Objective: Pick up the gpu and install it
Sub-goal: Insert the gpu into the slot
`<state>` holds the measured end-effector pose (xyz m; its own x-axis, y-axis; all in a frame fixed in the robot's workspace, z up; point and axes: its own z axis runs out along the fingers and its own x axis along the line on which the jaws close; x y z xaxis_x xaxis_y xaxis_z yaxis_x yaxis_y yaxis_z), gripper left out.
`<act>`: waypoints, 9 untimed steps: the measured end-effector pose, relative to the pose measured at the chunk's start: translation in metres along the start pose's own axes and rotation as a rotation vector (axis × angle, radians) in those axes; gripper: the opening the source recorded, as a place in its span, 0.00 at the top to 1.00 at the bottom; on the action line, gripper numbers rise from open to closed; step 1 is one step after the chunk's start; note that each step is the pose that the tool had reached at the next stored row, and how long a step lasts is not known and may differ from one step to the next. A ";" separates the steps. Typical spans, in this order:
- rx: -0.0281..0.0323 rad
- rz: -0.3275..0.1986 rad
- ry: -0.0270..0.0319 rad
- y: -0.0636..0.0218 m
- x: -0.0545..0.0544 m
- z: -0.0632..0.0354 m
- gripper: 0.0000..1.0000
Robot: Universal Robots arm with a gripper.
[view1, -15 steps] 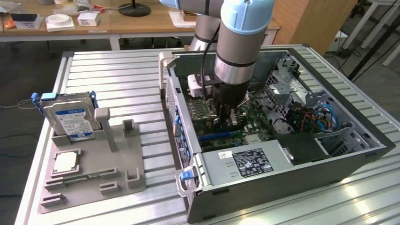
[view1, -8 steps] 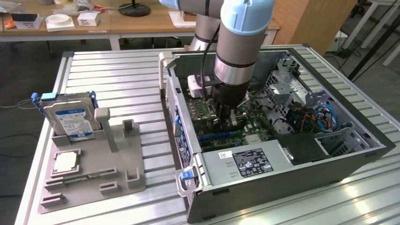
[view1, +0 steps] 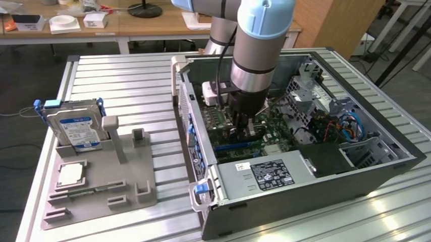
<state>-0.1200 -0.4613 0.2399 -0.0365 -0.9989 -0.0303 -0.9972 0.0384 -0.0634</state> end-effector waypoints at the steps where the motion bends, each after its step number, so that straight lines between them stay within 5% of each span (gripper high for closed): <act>1: 0.0000 0.000 0.0001 0.0000 0.000 0.0002 0.72; 9: 0.0000 0.000 0.0000 0.0002 -0.001 0.0009 0.72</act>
<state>-0.1201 -0.4604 0.2390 -0.0365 -0.9989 -0.0304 -0.9972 0.0384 -0.0634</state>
